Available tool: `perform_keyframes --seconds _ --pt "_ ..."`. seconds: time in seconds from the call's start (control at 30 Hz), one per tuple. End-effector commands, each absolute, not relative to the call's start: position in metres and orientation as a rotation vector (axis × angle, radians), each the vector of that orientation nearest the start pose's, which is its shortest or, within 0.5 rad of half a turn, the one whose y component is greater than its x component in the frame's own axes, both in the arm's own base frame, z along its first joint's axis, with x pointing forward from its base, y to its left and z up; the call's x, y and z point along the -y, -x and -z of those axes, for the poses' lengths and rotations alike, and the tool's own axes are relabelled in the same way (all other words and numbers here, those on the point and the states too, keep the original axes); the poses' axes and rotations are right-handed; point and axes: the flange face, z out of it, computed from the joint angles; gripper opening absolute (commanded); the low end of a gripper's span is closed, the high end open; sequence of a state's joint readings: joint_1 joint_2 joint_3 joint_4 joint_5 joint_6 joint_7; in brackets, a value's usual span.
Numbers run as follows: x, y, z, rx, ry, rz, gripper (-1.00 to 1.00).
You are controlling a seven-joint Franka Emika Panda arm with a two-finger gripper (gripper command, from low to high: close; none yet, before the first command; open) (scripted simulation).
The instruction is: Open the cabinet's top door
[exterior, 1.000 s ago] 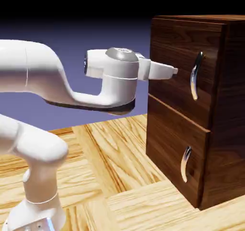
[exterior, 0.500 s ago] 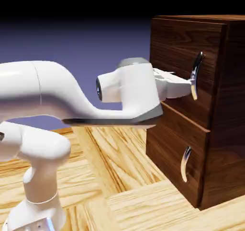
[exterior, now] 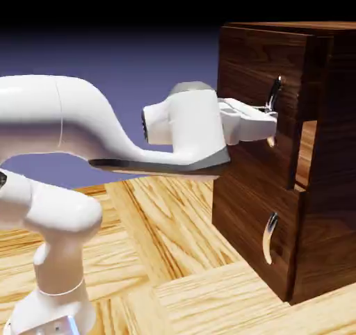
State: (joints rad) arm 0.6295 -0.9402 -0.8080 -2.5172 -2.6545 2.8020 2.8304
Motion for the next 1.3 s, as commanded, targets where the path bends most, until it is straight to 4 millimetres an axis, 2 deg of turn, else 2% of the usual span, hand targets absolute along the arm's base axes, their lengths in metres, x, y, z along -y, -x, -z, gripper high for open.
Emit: perform_keyframes --seconds 0.0,0.3,0.5,0.9,1.27 --pt "0.085 -0.357 -0.532 -0.868 1.746 1.849 -1.00" --pt "0.042 -0.296 -0.532 -1.066 1.715 1.967 -1.00" --pt "0.013 -0.266 -0.532 -1.183 1.690 2.031 -1.00" --pt "-0.046 -0.221 -0.532 -1.391 1.633 2.138 -1.00" --pt "-0.114 -0.187 -0.532 -1.611 1.555 2.239 -1.00"
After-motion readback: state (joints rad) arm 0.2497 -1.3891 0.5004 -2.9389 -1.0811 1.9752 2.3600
